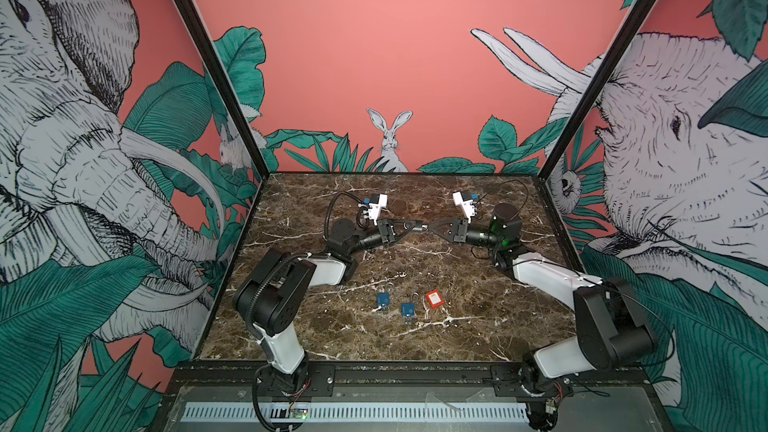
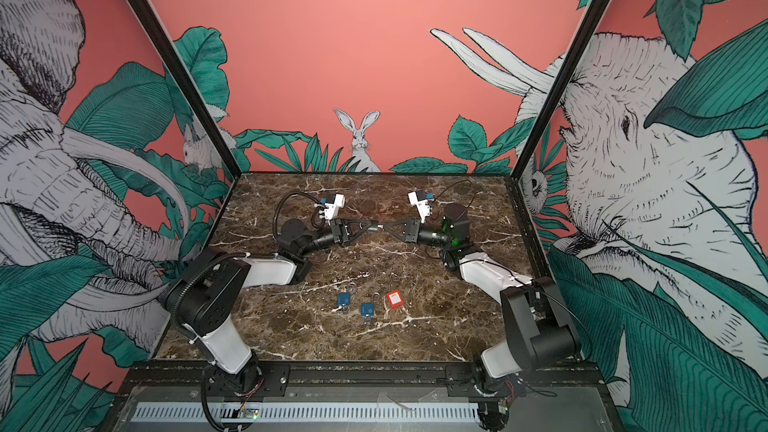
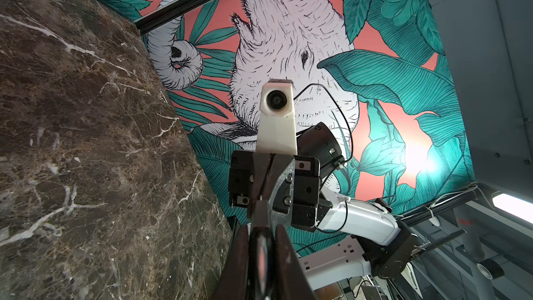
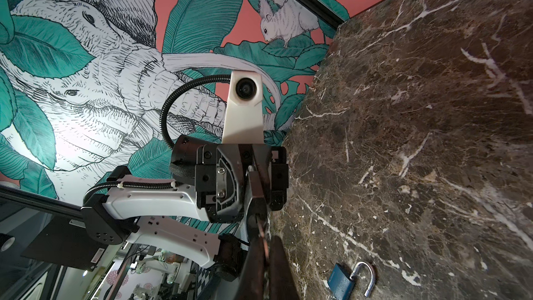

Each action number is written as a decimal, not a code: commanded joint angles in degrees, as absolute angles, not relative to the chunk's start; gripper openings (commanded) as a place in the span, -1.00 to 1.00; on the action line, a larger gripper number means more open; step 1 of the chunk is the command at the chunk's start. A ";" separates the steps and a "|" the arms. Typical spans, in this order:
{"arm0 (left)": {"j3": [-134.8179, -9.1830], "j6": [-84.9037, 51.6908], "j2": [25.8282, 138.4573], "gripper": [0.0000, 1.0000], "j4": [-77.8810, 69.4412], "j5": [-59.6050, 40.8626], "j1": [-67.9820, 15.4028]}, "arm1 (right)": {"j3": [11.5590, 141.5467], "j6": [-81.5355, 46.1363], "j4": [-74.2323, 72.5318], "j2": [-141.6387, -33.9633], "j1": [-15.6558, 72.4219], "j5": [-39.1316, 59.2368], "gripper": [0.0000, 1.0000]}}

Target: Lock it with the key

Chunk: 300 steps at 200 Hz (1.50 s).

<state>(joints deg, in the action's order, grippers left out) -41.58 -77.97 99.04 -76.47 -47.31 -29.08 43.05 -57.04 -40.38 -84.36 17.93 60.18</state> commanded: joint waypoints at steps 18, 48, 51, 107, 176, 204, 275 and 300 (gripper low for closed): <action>-43.24 -76.24 98.06 -1.00 -75.54 -47.93 -28.72 | 41.10 -56.43 -40.85 -82.08 15.89 59.94 -1.00; -45.68 -61.91 94.15 -1.00 -48.83 -45.15 -29.21 | 39.11 -50.53 -25.43 -77.68 12.37 52.16 -1.00; -46.22 -59.73 93.50 -1.00 -45.22 -44.62 -29.30 | 38.91 -49.55 -23.66 -77.06 12.13 51.17 -1.00; -57.30 -33.22 87.77 -1.00 -4.31 -35.07 -31.82 | 36.56 -42.87 -5.10 -71.94 9.44 36.01 -1.00; -58.24 -32.26 92.06 -1.00 -7.86 -39.22 -33.94 | 29.27 -48.34 -15.73 -78.48 7.95 26.97 -1.00; -62.92 -29.43 95.89 -1.00 -4.18 -39.96 -36.55 | 25.82 -50.00 -17.20 -79.49 7.32 21.89 -1.00; -73.48 -27.47 106.79 -1.00 -3.13 -47.49 -41.04 | 19.11 -51.23 -19.51 -78.82 6.20 19.53 -1.00; -75.54 -26.68 108.42 -1.00 -2.57 -48.05 -42.26 | 17.52 -51.67 -20.44 -78.74 6.01 20.26 -1.00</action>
<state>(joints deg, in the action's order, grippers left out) -72.53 -28.75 108.44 -3.22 -45.30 -40.91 19.57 -51.03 -20.80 -78.91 6.48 21.69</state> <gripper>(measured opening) 0.153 0.055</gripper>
